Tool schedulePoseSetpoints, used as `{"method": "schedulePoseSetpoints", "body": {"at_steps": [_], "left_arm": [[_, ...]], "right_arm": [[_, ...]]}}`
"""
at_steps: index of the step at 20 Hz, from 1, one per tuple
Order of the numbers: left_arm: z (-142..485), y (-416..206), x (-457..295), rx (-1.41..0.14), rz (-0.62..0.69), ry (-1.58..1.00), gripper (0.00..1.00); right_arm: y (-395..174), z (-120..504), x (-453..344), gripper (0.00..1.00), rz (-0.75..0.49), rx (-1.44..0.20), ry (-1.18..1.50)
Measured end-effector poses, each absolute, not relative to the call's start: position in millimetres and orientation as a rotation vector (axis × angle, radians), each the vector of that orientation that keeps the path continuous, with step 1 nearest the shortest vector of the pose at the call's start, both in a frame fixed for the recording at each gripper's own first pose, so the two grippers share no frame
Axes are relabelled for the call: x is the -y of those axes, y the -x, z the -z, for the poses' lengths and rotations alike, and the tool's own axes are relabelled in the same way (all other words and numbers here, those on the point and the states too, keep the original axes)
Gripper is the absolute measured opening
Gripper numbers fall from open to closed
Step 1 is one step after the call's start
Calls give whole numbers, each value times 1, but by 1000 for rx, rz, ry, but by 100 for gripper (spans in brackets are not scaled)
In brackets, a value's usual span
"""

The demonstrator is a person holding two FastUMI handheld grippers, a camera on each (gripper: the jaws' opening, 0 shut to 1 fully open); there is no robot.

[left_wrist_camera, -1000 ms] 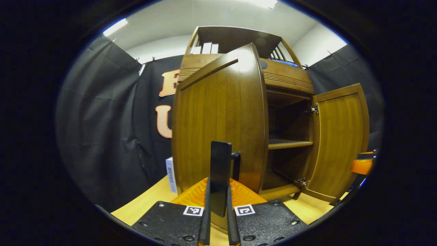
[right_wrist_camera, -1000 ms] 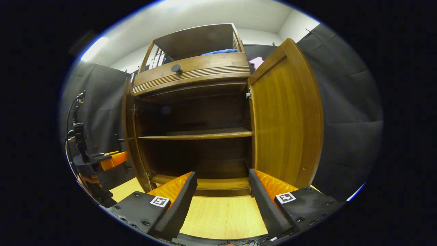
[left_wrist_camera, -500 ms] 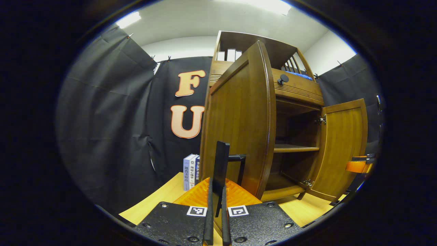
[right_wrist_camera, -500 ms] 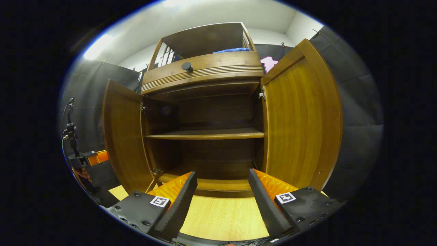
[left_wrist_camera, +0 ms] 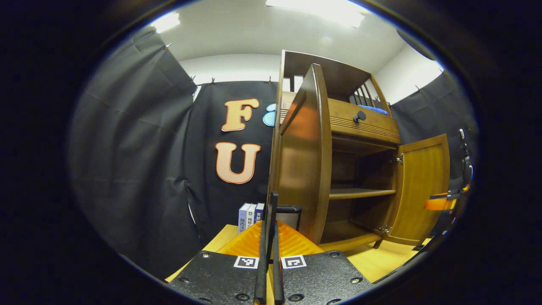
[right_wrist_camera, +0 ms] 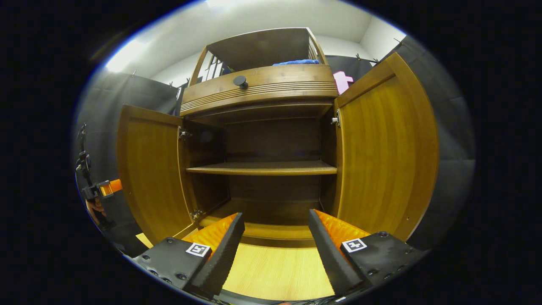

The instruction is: Open the right door of the double-door shoe cabinet with the right hand, and open the left door with the left hand.

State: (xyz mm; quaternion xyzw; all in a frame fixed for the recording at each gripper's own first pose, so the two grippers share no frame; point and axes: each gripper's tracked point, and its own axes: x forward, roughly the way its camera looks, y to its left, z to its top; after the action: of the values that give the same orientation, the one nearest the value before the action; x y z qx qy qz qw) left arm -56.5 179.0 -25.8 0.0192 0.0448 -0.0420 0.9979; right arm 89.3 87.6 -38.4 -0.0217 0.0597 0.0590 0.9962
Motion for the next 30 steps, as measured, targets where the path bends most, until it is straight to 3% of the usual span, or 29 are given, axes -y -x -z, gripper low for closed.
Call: {"method": "schedulePoseSetpoints", "body": {"at_steps": [5,15,16,17,19,24,25,27,28,29,30], "left_arm": [[36,62,-180,-164,160,-99,6],[18,134,-174,-167,-32,-118,4],[15,138,-166,-165,-38,-120,8],[13,141,-154,-164,-34,-124,2],[8,144,-130,-155,-6,-121,0],[1,113,-74,-113,20,-35,2],[-1,104,-61,-98,22,-35,7],[-5,84,-40,-81,30,-64,2],[-1,72,-35,-88,22,-78,0],[6,62,-30,-105,13,-91,2],[12,54,-22,-108,16,-91,2]], "right_arm": [[-99,37,-98,89,-143,-119,54],[-118,48,-105,90,-259,-150,26],[-118,49,-105,92,-270,-158,26],[-117,52,-104,94,-281,-168,25],[-115,53,-104,98,-296,-176,22],[-111,52,-83,98,-267,-166,33],[-109,52,-80,98,-256,-164,33],[-107,51,-71,98,-230,-157,37],[-106,50,-68,89,-217,-152,36],[-104,47,-67,89,-205,-140,32],[-105,44,-65,98,-193,-125,28]]}}
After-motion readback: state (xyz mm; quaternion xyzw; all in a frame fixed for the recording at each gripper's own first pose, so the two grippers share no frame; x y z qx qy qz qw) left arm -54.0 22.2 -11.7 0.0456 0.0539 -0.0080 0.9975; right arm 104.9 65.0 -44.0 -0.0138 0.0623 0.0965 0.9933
